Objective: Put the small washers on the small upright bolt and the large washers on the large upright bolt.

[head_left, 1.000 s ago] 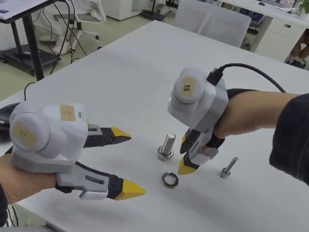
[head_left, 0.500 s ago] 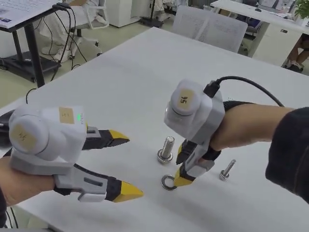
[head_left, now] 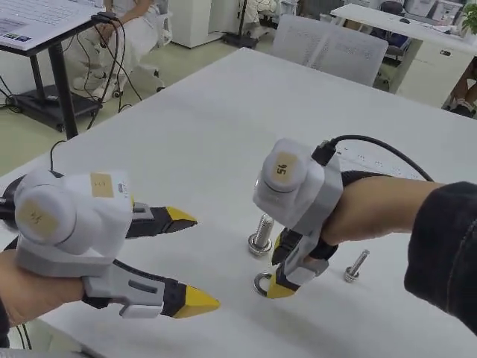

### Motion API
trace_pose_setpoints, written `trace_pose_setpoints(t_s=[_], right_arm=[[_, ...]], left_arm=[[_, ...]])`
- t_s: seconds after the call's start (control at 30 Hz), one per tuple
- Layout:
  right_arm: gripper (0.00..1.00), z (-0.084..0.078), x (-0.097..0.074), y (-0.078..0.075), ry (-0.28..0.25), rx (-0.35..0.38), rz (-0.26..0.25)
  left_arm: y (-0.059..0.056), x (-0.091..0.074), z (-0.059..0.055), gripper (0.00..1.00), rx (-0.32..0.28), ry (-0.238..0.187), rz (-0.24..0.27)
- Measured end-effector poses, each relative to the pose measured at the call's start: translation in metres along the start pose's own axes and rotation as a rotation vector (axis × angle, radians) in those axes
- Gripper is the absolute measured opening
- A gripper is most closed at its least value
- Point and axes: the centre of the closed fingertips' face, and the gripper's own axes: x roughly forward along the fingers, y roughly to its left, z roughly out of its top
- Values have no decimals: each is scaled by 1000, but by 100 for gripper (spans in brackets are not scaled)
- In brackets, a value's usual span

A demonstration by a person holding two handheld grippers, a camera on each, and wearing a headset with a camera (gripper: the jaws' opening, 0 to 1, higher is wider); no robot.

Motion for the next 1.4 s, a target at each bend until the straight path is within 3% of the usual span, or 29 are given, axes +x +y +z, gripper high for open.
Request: trace_pose_setpoints(t_s=[0.47, 1.1, 1.4], right_arm=[[32, -2, 7, 4, 18, -15, -3], [28, -3, 11, 9, 21, -36, -23], [24, -2, 9, 3, -19, -4, -12]], left_arm=[[-4, -4, -4, 67, -48, -8, 28], [-4, -5, -4, 67, -61, -11, 39], [-4, -6, -2, 66, -60, -12, 40]])
